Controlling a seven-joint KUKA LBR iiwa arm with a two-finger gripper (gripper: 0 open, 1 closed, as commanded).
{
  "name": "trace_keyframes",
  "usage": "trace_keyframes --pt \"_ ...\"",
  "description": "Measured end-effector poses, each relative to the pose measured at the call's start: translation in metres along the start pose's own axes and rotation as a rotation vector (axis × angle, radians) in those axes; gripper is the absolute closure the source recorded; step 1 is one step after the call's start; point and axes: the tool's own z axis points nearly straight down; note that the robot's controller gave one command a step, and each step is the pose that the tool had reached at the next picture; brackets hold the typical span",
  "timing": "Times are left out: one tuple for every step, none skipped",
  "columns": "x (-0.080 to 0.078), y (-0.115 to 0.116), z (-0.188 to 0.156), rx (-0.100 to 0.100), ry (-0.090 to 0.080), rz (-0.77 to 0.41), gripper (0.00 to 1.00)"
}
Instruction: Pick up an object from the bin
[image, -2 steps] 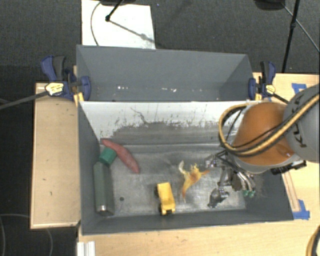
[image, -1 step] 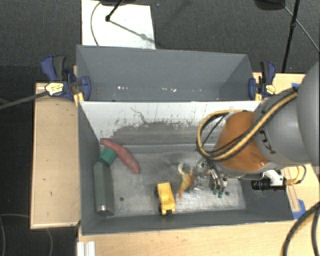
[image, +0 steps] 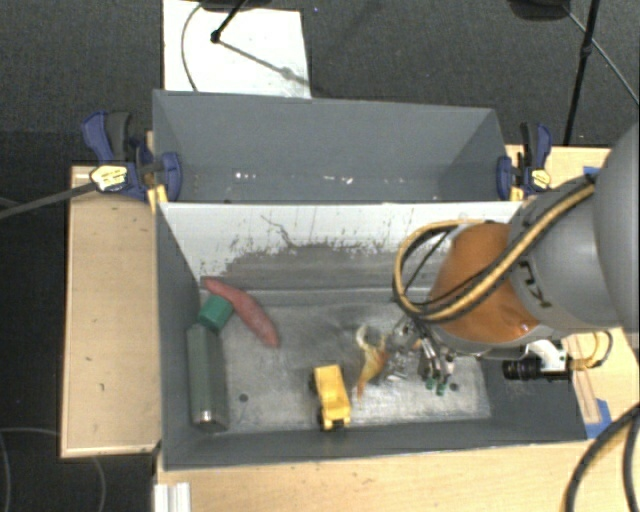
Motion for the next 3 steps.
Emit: trace_keyframes --pt "0.013 0.007 -0.038 0.013 0.063 -0.022 1.0" --pt "0.004 -0.003 -0.104 0.011 0.067 -0.059 1.0" --pt "-0.008 0.004 -0.111 0.005 0.052 -0.064 1.0"
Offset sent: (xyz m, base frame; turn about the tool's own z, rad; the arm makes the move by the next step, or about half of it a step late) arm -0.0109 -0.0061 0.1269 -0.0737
